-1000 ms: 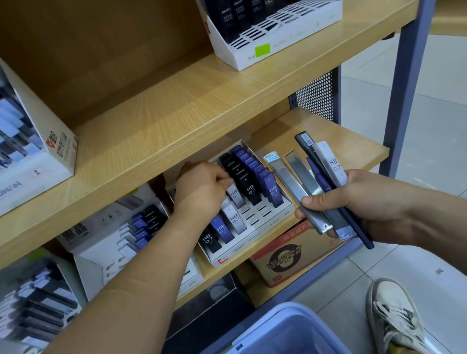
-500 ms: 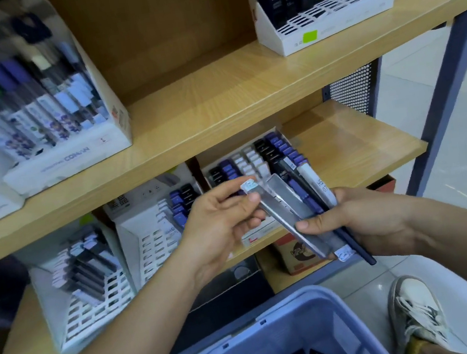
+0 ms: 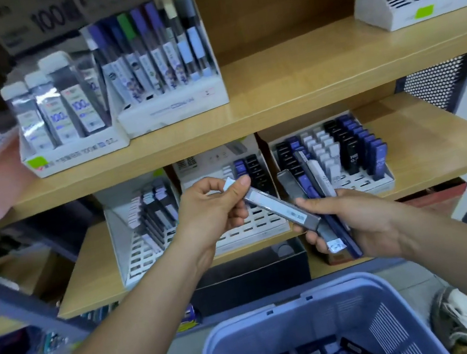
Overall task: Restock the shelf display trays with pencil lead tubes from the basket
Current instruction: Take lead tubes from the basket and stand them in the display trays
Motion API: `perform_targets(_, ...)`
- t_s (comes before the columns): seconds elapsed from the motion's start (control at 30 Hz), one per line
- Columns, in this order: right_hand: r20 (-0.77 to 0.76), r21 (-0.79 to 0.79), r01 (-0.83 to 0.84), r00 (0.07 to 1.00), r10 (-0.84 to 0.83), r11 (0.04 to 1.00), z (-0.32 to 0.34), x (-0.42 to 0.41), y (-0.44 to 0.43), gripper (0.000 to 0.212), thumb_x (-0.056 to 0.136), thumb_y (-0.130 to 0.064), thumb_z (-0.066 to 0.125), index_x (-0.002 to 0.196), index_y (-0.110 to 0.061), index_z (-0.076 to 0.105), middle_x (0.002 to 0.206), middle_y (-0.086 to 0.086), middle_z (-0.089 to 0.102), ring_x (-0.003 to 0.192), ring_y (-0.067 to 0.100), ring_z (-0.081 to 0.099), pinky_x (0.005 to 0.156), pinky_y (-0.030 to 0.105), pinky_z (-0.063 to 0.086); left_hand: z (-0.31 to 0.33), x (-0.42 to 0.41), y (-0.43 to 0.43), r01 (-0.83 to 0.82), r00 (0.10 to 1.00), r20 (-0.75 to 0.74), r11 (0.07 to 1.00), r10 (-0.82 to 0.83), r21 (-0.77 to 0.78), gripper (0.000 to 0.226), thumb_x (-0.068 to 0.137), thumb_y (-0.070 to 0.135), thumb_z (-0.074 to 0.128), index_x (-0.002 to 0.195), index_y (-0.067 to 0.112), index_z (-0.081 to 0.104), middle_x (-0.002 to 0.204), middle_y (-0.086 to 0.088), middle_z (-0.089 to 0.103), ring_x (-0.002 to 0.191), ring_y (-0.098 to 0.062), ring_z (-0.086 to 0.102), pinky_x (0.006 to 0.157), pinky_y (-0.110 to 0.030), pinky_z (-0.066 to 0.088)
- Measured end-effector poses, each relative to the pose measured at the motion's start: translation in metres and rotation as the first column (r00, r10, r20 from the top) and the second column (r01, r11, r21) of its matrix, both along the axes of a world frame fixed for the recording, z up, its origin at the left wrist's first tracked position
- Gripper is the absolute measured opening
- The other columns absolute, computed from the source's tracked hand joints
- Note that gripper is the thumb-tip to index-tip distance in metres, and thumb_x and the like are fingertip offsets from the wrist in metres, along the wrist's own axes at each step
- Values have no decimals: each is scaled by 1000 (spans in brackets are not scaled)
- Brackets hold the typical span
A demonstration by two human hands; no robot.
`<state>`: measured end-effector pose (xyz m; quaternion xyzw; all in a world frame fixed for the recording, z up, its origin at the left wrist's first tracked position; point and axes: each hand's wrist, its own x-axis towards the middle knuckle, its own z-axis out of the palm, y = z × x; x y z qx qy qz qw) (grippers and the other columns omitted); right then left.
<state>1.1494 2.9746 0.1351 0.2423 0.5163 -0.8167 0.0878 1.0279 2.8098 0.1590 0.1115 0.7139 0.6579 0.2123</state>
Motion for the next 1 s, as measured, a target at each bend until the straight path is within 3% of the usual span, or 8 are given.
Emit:
perform_targets(0.27,-7,18,-56,998,56,998,-13,-24,-39,32,81,-27,70,99,-1,70,84,17,70,60,19,60,49,26,51,5,-23,-43,7,998,-64,996,-13,-94,30,76,22,76,92,3,58,68,-11,70,50,-15,63,46,-20,51)
perform_targets(0.37,-2,38,-83,997,83,996,-16,-35,-56,31,84,-25,70,103,1,68,83,17,71,59,19,60,50,27,51,13,-38,-71,35,995,-90,984,-51,-172,18,79,11,73,92,1,63,68,-13,71,51,-13,64,48,-18,53)
perform_targets(0.5,41,62,-41,998,39,997,-21,-46,-71,24,89,-11,68,107,1,59,78,16,68,56,21,58,48,29,49,16,-69,-118,-120,963,-266,943,35,-311,5,86,5,66,90,4,68,70,-15,69,56,-14,66,57,-19,56)
perform_targets(0.6,65,68,-16,998,11,998,-21,-55,-77,28,88,-1,65,113,-1,53,73,15,62,54,23,57,47,28,49,5,-89,-141,-267,887,-456,881,66,-391,7,91,4,59,93,6,65,79,-12,68,61,-13,67,66,-24,59)
perform_targets(0.73,68,87,-22,998,16,996,-21,-63,-82,29,89,-1,64,116,0,53,69,12,59,53,23,59,46,27,49,-11,-98,-144,-384,735,-675,783,-62,-489,11,91,15,63,99,17,70,81,-3,70,70,-18,69,73,-34,58)
perform_targets(0.9,71,106,-70,995,63,992,-21,-64,-88,25,89,-4,67,109,0,53,67,12,60,54,23,61,48,29,52,-21,-104,-129,-408,551,-771,702,-321,-584,15,89,15,65,99,10,73,100,-9,69,92,-27,62,80,-36,50)
perform_targets(1.0,67,99,-80,995,74,992,-21,-66,-89,29,88,-4,67,113,0,53,67,11,60,54,23,61,47,29,51,-26,-108,-127,-396,545,-757,685,-360,-611,14,90,14,63,98,8,73,102,-11,67,94,-30,60,81,-38,50)
